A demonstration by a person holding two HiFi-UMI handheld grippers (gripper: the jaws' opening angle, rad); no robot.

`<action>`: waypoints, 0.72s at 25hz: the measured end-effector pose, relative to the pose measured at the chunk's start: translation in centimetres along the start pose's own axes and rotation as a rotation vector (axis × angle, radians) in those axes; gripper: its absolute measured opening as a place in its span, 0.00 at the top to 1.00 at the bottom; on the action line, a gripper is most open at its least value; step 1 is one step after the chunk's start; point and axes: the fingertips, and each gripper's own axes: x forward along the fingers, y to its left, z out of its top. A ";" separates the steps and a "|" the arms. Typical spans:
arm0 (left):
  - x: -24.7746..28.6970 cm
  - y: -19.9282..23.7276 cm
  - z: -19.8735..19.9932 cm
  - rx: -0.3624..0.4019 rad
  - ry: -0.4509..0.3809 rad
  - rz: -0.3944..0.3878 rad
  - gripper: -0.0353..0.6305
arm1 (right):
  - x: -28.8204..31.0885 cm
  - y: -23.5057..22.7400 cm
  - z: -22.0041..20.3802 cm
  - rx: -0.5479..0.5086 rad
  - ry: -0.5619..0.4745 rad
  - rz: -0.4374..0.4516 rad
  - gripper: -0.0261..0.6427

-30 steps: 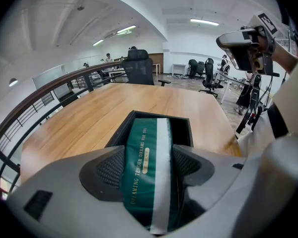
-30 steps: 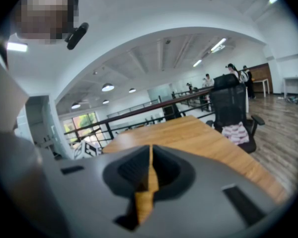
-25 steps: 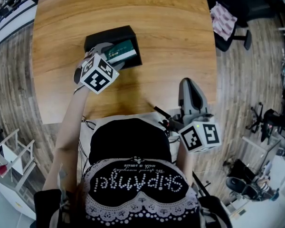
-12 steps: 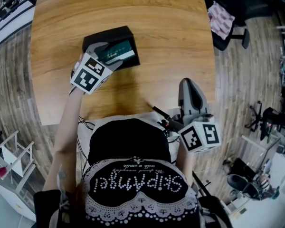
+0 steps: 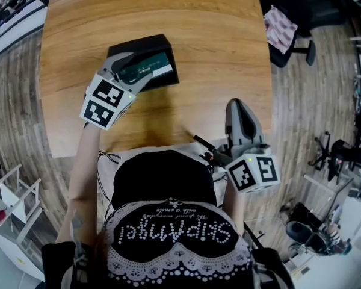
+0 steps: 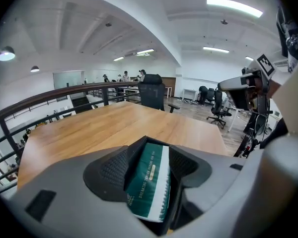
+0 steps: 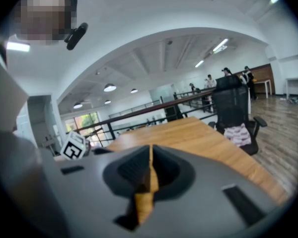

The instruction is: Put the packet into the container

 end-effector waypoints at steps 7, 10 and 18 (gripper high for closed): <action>-3.1 0.5 2.3 -0.092 -0.138 0.090 0.72 | -0.2 -0.2 0.7 -0.012 -0.018 -0.010 0.90; -4.6 1.2 2.8 -0.095 -0.173 0.159 0.80 | -0.7 -0.4 1.0 -0.019 -0.028 -0.021 0.90; -7.3 2.1 4.6 -0.127 -0.270 0.252 0.88 | -1.9 -0.9 1.7 -0.034 -0.049 -0.037 0.90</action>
